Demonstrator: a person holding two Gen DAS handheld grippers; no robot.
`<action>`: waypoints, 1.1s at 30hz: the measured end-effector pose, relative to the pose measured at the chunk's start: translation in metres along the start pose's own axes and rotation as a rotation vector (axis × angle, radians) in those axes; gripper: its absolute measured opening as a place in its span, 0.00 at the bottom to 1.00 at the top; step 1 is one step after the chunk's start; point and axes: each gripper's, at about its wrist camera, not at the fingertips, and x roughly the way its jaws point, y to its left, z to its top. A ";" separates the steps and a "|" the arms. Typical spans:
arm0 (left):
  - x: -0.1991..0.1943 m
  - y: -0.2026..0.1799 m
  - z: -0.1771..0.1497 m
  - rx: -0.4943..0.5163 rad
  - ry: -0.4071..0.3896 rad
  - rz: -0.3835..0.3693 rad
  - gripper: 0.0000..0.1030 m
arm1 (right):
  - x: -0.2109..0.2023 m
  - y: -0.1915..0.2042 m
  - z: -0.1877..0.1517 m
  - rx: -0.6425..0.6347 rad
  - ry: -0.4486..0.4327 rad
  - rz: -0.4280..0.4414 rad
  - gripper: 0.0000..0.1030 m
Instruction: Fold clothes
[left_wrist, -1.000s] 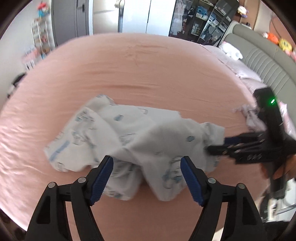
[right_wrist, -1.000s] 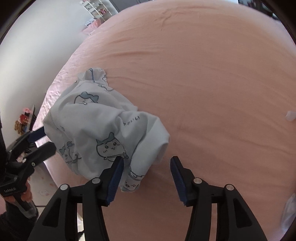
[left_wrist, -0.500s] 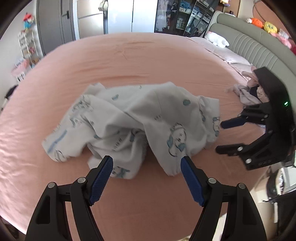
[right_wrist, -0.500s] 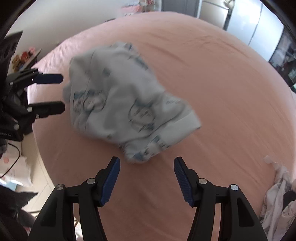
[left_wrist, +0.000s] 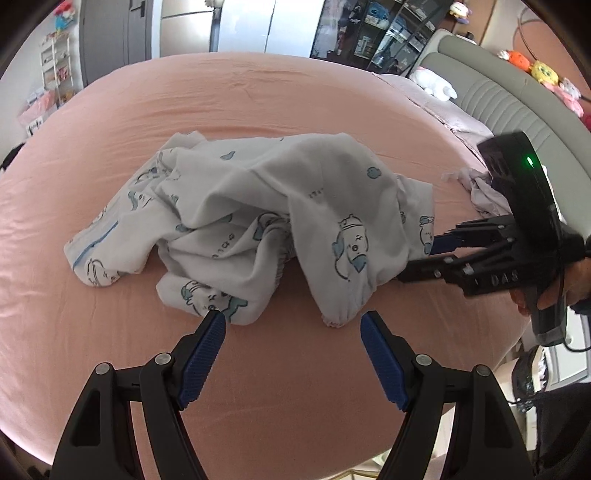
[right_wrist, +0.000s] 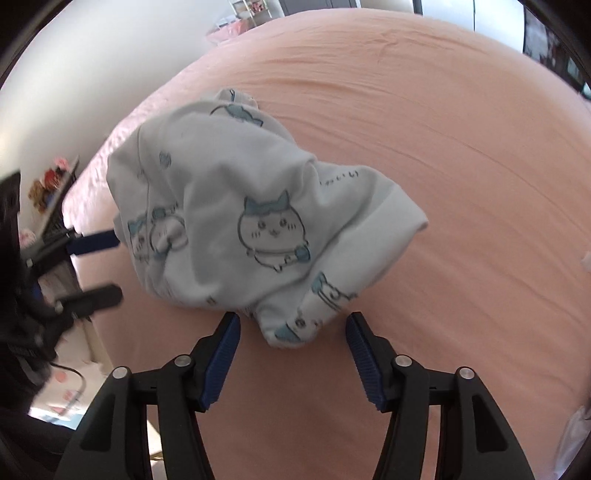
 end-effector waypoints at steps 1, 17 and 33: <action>0.001 -0.003 0.001 0.013 -0.001 0.008 0.72 | 0.001 -0.003 0.003 0.021 0.004 0.016 0.37; 0.027 -0.036 0.012 0.032 0.053 -0.017 0.72 | -0.028 -0.021 0.010 0.243 -0.053 0.202 0.14; 0.049 -0.076 0.020 0.128 0.038 0.143 0.72 | -0.036 -0.016 0.037 0.276 -0.119 0.244 0.14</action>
